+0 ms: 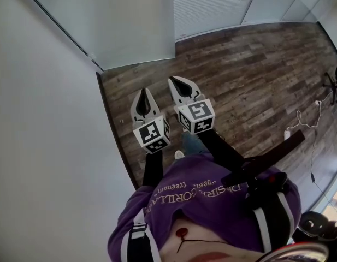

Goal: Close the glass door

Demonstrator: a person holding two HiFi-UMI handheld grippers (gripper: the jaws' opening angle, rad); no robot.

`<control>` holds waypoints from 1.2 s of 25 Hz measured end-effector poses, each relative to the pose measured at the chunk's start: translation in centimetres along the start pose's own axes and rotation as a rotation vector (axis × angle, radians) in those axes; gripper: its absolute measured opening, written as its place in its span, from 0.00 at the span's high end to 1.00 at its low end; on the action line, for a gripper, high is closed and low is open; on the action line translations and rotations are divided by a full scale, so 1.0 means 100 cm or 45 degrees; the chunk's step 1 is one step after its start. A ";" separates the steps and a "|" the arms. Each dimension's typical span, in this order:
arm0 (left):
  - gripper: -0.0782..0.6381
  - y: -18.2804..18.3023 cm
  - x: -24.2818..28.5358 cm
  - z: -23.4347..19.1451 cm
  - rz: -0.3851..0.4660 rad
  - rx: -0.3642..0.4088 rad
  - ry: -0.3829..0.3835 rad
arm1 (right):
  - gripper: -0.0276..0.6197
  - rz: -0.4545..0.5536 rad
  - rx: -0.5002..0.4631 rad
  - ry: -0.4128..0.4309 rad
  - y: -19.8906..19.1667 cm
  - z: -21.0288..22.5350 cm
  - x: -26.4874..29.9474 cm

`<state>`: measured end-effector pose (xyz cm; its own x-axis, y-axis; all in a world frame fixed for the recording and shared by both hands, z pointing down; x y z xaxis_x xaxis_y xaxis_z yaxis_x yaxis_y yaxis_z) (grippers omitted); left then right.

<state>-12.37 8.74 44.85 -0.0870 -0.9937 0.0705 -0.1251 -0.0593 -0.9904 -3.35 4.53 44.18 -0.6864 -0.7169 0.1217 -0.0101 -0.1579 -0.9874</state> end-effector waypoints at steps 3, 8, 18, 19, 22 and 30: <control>0.90 0.001 0.024 -0.003 -0.001 -0.010 0.027 | 0.97 0.001 -0.004 0.031 0.005 0.012 0.023; 0.90 0.009 0.073 -0.002 0.011 0.001 0.064 | 0.97 0.010 -0.017 0.082 0.019 0.041 0.064; 0.90 0.024 0.150 0.012 0.012 0.011 0.140 | 0.97 0.001 -0.010 0.144 0.039 0.100 0.118; 0.90 0.023 0.154 0.014 0.010 0.012 0.143 | 0.97 -0.002 -0.009 0.148 0.038 0.104 0.121; 0.90 0.018 0.164 0.017 -0.004 0.013 0.149 | 0.97 -0.009 -0.002 0.153 0.036 0.113 0.128; 0.90 0.018 0.191 0.016 -0.013 0.013 0.142 | 0.97 -0.014 0.012 0.136 0.037 0.132 0.149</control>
<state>-12.70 -10.49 44.27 -0.1953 -0.9763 0.0931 -0.1168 -0.0711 -0.9906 -4.03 -15.74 43.70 -0.7600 -0.6387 0.1203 -0.0115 -0.1718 -0.9851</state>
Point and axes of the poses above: the fingertips, and each gripper's own axes: x forward along the fingers, z to its right, y out of its top, the point moved 1 cm from there along -x, backward along the fingers, and after that the axes turned 1 degree about -z, right-handed, at the moved point
